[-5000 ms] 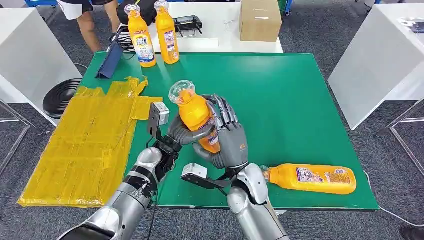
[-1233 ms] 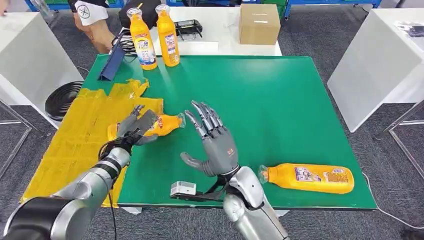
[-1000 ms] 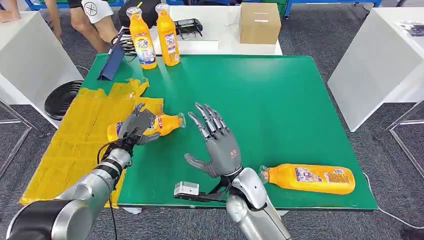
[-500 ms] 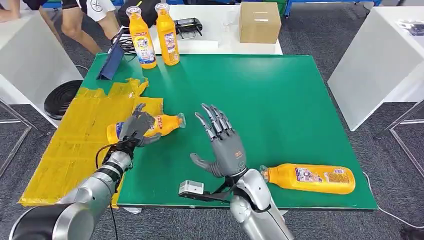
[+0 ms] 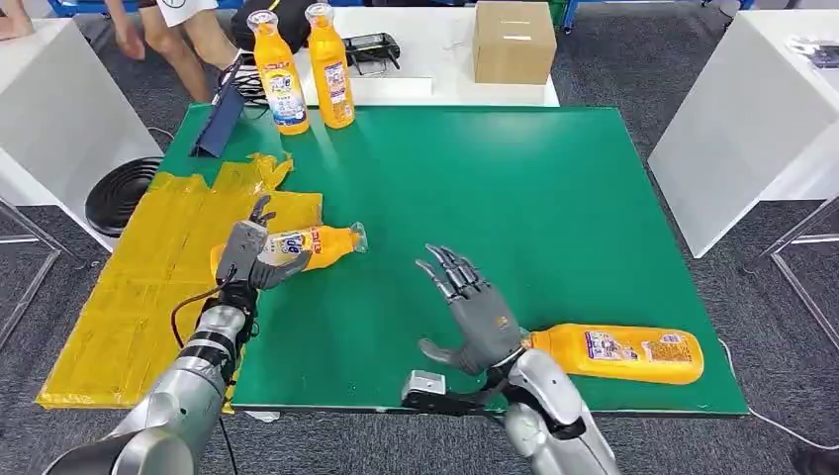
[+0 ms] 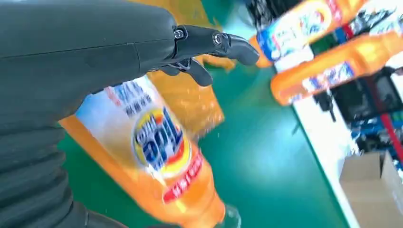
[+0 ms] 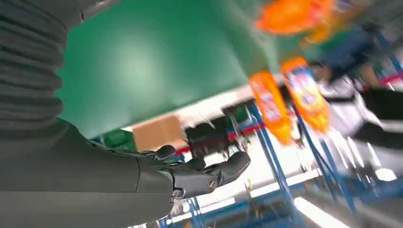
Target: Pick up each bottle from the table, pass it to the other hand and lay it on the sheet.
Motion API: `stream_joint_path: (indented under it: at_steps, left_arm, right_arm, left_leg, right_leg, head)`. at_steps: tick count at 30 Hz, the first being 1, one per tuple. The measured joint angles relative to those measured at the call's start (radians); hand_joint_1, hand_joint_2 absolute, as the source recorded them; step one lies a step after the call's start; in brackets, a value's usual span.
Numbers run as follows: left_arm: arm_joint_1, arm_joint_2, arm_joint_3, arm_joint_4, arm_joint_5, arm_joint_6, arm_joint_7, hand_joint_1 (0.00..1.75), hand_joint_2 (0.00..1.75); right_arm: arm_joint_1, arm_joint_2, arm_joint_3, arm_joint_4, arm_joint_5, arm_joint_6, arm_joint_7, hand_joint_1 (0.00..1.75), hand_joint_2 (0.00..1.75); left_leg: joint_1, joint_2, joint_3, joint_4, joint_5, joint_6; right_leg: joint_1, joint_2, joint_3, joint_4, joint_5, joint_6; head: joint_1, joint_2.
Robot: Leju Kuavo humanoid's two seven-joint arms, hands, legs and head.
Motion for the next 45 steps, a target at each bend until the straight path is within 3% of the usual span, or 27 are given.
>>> stream_joint_path:
  at_steps: [6, 10, 21, 28, 36, 45]
  left_arm:
    - [0.033, -0.011, 0.019, -0.068, 0.031, 0.002, -0.008, 0.0, 1.75]
    - [0.039, -0.013, 0.026, -0.078, 0.046, -0.005, -0.011, 0.0, 1.75]
    - [0.04, -0.024, 0.033, -0.086, 0.047, -0.006, -0.012, 0.0, 1.75]
    - [0.046, -0.032, 0.035, -0.086, 0.071, -0.06, -0.016, 0.0, 1.75]
    - [0.038, -0.05, 0.027, -0.087, 0.095, -0.101, -0.018, 0.0, 1.75]
    - [0.037, -0.053, 0.015, -0.087, 0.118, -0.111, -0.024, 0.0, 1.75]
  right_arm:
    - [0.007, -0.164, -0.036, -0.062, -0.104, 0.134, -0.044, 0.0, 1.75]
    - [0.023, -0.242, -0.059, -0.099, -0.124, 0.158, -0.051, 0.0, 1.75]
    - [0.036, -0.3, -0.068, -0.137, -0.118, 0.167, -0.052, 0.0, 1.75]
    - [0.11, -0.359, -0.127, -0.159, -0.094, 0.168, -0.024, 0.0, 1.75]
    - [0.167, -0.43, -0.182, -0.159, -0.169, 0.284, -0.086, 0.0, 1.75]
    - [0.215, -0.475, -0.185, -0.168, -0.159, 0.295, -0.096, 0.0, 1.75]
  left_leg:
    - [0.0, 0.0, -0.001, 0.0, 0.0, 0.0]
    - [0.0, 0.0, -0.001, 0.0, -0.001, 0.001]
    - [0.0, 0.0, -0.001, 0.0, 0.0, 0.001]
    - [-0.001, -0.001, -0.003, 0.0, -0.001, 0.002]
    - [-0.001, 0.0, -0.003, 0.0, -0.002, 0.003]
    - [0.0, 0.0, -0.003, 0.0, -0.002, 0.003]
  right_leg:
    - [0.0, 0.0, 0.0, 0.0, 0.0, 0.0]
    - [0.0, 0.0, -0.001, 0.0, 0.0, 0.0]
    - [0.0, 0.0, -0.001, 0.0, 0.0, 0.0]
    - [-0.001, -0.001, -0.002, -0.001, 0.0, 0.0]
    - [-0.001, -0.001, -0.003, -0.001, 0.0, 0.0]
    - [0.0, 0.0, -0.003, -0.001, 0.0, 0.0]
  head:
    - [0.0, 0.0]
    - [0.0, 0.0]
    - [0.0, 0.0]
    - [0.0, 0.0]
    - [0.0, 0.0]
    - [-0.001, 0.0]
